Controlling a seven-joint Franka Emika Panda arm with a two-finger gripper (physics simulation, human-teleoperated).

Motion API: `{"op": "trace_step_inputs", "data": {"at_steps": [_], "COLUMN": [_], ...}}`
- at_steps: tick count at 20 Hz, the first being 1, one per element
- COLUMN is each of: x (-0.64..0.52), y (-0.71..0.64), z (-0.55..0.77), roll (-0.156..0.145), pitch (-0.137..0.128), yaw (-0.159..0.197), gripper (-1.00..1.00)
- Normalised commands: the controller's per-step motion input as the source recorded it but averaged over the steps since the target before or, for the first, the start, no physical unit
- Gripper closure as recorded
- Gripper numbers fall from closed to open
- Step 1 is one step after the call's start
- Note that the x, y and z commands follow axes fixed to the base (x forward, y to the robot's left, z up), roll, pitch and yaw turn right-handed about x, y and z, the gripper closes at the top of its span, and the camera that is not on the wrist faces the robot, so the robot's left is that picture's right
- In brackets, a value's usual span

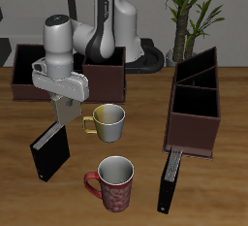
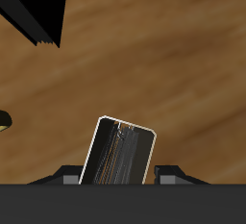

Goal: Place the yellow book into the back desk caddy's right compartment and place the left black book into the back desk caddy's right compartment

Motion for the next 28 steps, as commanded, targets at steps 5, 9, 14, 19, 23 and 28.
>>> {"op": "trace_step_inputs", "data": {"at_steps": [5,9,14,19,23,28], "x": [-0.11,-0.22,-0.43,-0.52,-0.57,-0.61], "y": [0.19,0.28,0.45,0.39,0.44,0.49], "z": [0.25,0.74,1.12,0.74,0.55,0.34], "roll": [0.012,0.001,0.007,0.023,0.056,0.063], "pitch": [-0.029,-0.098,-0.131,-0.089,-0.073,-0.018], "yaw": [0.032,0.111,0.142,0.095,0.105,0.083], "gripper": [1.00,1.00,1.00,1.00,1.00,1.00]}}
